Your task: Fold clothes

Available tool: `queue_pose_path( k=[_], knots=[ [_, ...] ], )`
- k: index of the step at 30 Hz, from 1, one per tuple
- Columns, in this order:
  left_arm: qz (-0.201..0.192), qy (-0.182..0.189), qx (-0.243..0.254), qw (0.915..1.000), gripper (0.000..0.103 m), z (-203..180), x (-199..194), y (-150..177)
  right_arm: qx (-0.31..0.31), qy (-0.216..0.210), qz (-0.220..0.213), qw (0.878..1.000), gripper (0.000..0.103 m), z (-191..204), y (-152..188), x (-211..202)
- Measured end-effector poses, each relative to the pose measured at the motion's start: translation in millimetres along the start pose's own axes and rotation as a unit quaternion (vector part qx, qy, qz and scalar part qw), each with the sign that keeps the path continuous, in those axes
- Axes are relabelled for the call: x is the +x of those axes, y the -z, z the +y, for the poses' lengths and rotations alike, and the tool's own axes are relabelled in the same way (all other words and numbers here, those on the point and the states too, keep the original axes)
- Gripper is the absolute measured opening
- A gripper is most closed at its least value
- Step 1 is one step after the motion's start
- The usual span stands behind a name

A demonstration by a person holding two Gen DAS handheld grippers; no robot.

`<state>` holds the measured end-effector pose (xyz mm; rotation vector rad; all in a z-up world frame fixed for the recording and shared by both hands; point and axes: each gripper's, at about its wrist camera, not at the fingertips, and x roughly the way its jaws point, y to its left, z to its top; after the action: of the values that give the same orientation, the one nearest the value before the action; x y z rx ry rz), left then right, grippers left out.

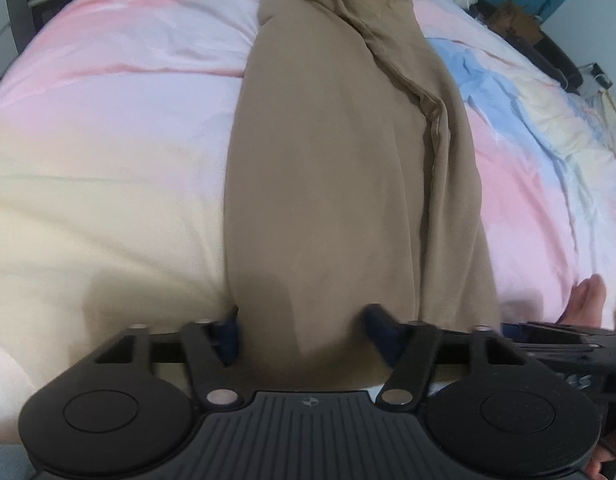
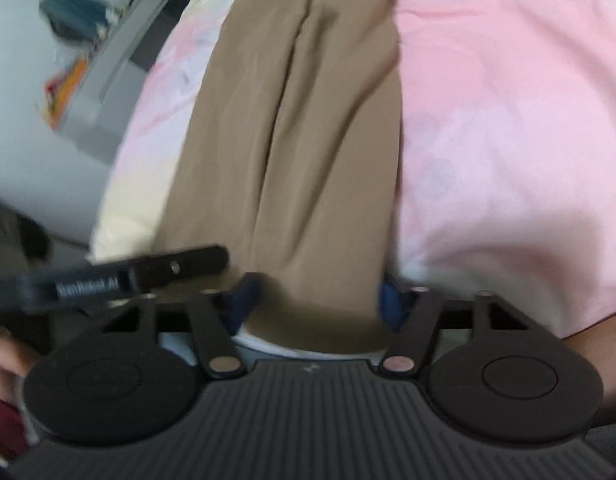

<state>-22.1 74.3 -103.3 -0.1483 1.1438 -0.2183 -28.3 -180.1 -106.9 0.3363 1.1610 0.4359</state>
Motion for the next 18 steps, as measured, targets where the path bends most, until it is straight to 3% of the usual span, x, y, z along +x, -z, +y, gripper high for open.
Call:
queue_pose_path(
  k=[1, 4, 9, 18],
  knots=[
    [-0.007, -0.007, 0.007, 0.9999, 0.025, -2.9, -2.9, 2.4, -0.015, 0.012, -0.005, 1.000, 0.027, 4.0, 2.2, -2.5],
    [-0.043, 0.013, 0.012, 0.9989, 0.009, -6.9, -16.4, 7.7, -0.035, 0.021, -0.041, 0.998, 0.018, 3.8, 6.0, -18.3],
    [-0.145, 0.063, -0.022, 0.9872, 0.008, 4.2, -57.2, 14.1, -0.021, -0.003, -0.143, 0.990, 0.017, 0.0, 6.0, -63.2],
    [-0.240, 0.146, -0.070, 0.9571, 0.007, -2.3, -123.9, 45.8, -0.032, -0.066, -0.249, 0.966, 0.015, 3.3, 5.2, -140.7]
  ],
)
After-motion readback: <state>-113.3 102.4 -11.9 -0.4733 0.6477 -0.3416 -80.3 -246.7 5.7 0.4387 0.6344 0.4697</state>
